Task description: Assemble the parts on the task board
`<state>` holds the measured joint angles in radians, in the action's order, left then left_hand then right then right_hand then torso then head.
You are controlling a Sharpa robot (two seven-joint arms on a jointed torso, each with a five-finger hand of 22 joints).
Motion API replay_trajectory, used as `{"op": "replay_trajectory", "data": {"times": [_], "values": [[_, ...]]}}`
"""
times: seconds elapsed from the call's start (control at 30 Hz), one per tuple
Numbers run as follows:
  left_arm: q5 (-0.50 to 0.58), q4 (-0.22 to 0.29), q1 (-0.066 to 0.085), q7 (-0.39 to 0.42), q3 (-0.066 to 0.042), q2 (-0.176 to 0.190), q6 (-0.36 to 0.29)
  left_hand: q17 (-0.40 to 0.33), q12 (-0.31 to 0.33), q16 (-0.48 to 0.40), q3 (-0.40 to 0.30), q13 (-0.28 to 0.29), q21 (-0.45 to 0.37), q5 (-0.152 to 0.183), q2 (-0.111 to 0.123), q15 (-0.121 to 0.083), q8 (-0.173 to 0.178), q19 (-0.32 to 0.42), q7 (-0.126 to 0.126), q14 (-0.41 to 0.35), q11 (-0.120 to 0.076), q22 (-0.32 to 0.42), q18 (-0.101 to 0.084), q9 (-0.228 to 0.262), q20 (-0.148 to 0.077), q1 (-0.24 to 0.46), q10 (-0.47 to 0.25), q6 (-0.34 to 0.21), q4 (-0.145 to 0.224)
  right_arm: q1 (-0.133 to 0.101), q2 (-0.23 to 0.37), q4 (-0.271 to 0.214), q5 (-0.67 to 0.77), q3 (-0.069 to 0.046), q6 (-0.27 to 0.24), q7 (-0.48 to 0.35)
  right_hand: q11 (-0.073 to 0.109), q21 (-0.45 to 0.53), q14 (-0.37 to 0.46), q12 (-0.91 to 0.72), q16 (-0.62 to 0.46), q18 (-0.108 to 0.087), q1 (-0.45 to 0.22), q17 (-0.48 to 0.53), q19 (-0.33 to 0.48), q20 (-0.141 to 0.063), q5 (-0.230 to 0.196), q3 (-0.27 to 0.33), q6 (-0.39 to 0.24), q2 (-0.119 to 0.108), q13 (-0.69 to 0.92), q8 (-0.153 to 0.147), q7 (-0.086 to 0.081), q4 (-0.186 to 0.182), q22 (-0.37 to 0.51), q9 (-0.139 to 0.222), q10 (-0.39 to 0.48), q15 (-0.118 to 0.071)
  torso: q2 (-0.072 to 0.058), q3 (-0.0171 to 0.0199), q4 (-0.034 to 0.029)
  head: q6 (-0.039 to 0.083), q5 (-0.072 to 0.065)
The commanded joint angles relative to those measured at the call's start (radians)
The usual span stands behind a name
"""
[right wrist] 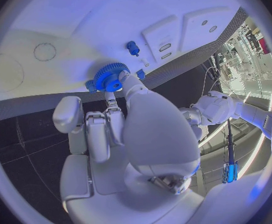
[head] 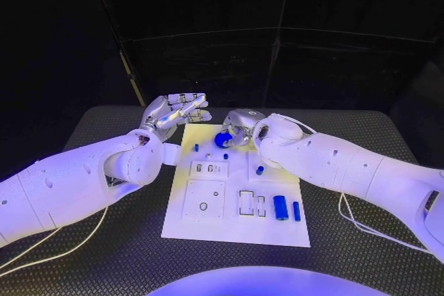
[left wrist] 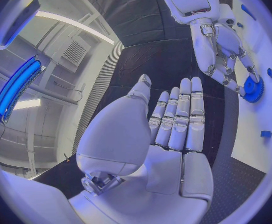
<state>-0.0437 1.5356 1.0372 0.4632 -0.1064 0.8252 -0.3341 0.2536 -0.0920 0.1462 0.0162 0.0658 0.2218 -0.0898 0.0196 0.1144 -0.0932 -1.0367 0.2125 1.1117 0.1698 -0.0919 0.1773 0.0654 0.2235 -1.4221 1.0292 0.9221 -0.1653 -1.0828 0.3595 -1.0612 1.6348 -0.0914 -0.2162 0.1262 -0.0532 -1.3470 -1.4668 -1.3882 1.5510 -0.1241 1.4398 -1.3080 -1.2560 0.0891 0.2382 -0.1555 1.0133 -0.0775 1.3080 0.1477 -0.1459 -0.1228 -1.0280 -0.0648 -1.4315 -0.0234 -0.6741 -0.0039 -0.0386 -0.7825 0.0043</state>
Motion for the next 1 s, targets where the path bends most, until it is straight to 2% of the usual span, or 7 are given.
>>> {"op": "replay_trajectory", "data": {"times": [0.03,0.3,0.37,0.47,0.57,0.87,1.0], "values": [[-0.003,0.001,0.002,0.005,-0.001,-0.002,0.011,0.002,0.004,-0.005,-0.001,-0.001,-0.003,0.001,-0.002,0.003,0.005,-0.004,0.003,0.004,-0.002,0.001,0.005,0.0,0.0,-0.002,-0.006,0.0,0.005,0.001,-0.004,0.005,0.02,0.003,-0.007,0.014,-0.002,-0.005,-0.088,0.007,-0.004,0.019,-0.013,-0.183,0.0,0.001,-0.007,-0.003,-0.001,-0.004,0.026,-0.009,0.004,-0.001,0.001,0.001,0.009,0.006,0.0,0.0005,0.0008,0.0,0.0],[-0.003,-0.001,0.002,0.004,-0.001,-0.003,0.011,0.002,0.004,-0.005,-0.001,-0.001,-0.003,0.001,-0.002,0.003,0.005,-0.004,0.003,0.004,-0.002,0.001,0.005,0.0,0.0,-0.002,-0.006,0.0,0.005,0.001,-0.014,0.01,0.022,0.003,-0.076,0.017,-0.01,-0.007,-0.088,0.015,-0.003,0.02,-0.03,-0.185,-0.002,0.009,-0.014,0.0,-0.025,-0.013,0.017,-0.027,-0.005,-0.002,-0.003,0.0,0.017,0.014,0.0,0.0005,-0.0006,0.001,0.0],[-0.003,-0.001,0.002,0.004,-0.001,-0.003,0.011,0.002,0.004,-0.005,-0.001,-0.001,-0.003,0.001,-0.002,0.003,0.005,-0.004,0.003,0.004,-0.002,0.001,0.005,0.0,0.0,-0.002,-0.006,0.0,0.005,0.001,-0.016,0.012,0.023,0.003,-0.072,0.019,-0.013,-0.006,-0.088,0.019,-0.003,0.019,-0.035,-0.185,-0.002,0.012,-0.025,0.002,-0.038,-0.016,0.012,-0.036,-0.008,-0.001,-0.003,0.0,0.021,0.017,0.0,0.0005,-0.0007,0.002,0.0],[-0.003,-0.001,0.002,0.004,-0.001,-0.003,0.011,0.002,0.004,-0.005,-0.001,-0.001,-0.003,0.001,-0.002,0.003,0.005,-0.004,0.003,0.004,-0.002,0.001,0.005,0.0,0.0,-0.002,-0.006,0.0,0.005,0.001,-0.02,0.016,0.024,0.003,-0.062,0.028,-0.024,-0.005,-0.088,0.038,-0.004,0.019,-0.049,-0.184,0.001,0.02,-0.037,0.012,-0.087,-0.023,-0.009,-0.07,-0.02,0.0,0.0,0.002,0.04,0.026,0.0,0.0001,0.0002,0.0,0.001],[-0.003,0.0,0.002,0.003,-0.001,-0.003,0.012,0.002,0.004,-0.005,-0.001,-0.001,-0.003,0.001,-0.002,0.003,0.005,-0.004,0.003,0.004,-0.002,0.001,0.005,0.0,0.0,-0.002,-0.006,0.0,0.005,0.001,-0.021,0.018,0.027,0.003,-0.06,0.036,-0.031,-0.005,-0.088,0.049,-0.003,0.019,-0.055,-0.186,0.002,0.025,-0.037,0.018,-0.108,-0.025,-0.023,-0.083,-0.027,-0.001,0.0,0.001,0.051,0.032,0.0,0.0003,0.0003,0.001,0.001],[-0.003,0.0,0.002,0.002,-0.001,-0.002,0.012,0.002,0.004,-0.006,-0.001,-0.001,-0.003,0.001,-0.001,0.003,0.005,-0.004,0.004,0.004,-0.002,0.001,0.005,0.0,0.0,-0.002,-0.006,0.0,0.005,0.001,-0.022,0.019,0.03,0.003,-0.028,0.043,-0.04,-0.006,-0.089,0.067,-0.002,0.018,-0.066,-0.188,0.004,0.034,-0.045,0.036,-0.142,-0.035,-0.044,-0.087,-0.036,-0.006,0.0,0.0,0.069,0.041,0.0,0.0009,0.0002,0.0,0.001],[-0.003,0.0,0.002,0.002,-0.001,-0.001,0.013,0.003,0.005,-0.008,0.001,-0.001,-0.004,0.001,-0.001,0.003,0.006,-0.005,0.004,0.004,-0.002,0.002,0.005,0.0,0.0,-0.002,-0.006,0.0,0.007,0.001,-0.012,0.006,0.028,0.003,-0.035,0.04,-0.041,-0.007,-0.089,0.063,-0.002,0.019,-0.076,-0.189,0.002,0.037,-0.043,0.044,-0.142,-0.036,-0.041,-0.083,-0.037,-0.014,-0.002,-0.002,0.066,0.042,0.0,0.0008,0.0004,0.001,0.001]]}}
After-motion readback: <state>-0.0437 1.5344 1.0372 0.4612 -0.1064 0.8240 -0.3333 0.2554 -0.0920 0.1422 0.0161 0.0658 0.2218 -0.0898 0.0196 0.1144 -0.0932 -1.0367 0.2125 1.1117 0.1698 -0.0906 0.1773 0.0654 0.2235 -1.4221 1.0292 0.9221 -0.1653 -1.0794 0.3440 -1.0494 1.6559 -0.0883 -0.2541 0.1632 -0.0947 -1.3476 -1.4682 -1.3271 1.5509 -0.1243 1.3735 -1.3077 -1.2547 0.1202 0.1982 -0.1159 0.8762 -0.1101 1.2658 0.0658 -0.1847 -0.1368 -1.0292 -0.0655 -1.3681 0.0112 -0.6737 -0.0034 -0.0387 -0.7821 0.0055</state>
